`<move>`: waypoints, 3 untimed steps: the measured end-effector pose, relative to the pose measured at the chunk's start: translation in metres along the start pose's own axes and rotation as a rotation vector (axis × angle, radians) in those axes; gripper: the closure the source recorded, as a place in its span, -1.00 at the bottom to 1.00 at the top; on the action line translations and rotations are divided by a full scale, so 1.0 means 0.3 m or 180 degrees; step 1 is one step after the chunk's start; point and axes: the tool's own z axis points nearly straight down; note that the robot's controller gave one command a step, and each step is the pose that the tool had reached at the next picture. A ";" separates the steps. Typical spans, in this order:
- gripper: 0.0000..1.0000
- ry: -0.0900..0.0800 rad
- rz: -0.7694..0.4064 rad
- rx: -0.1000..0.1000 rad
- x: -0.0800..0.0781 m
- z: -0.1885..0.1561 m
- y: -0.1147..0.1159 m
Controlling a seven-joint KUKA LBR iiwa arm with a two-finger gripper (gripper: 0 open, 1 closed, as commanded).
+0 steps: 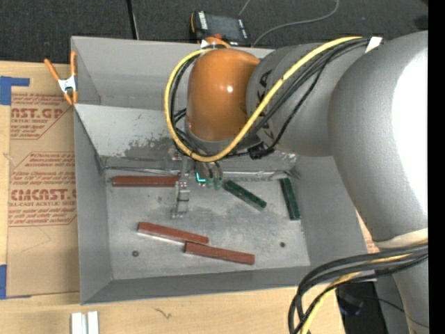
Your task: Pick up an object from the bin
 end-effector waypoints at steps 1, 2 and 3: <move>-1.00 0.0022 -0.0065 0.0005 0.289 0.249 0.036; 1.00 -0.0015 -0.0058 -0.0002 0.271 0.234 0.033; 1.00 -0.0048 -0.0128 -0.0001 0.264 -0.234 -0.078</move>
Offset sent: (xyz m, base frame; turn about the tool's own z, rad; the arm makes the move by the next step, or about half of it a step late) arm -0.0814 0.0092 -0.0693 -0.0176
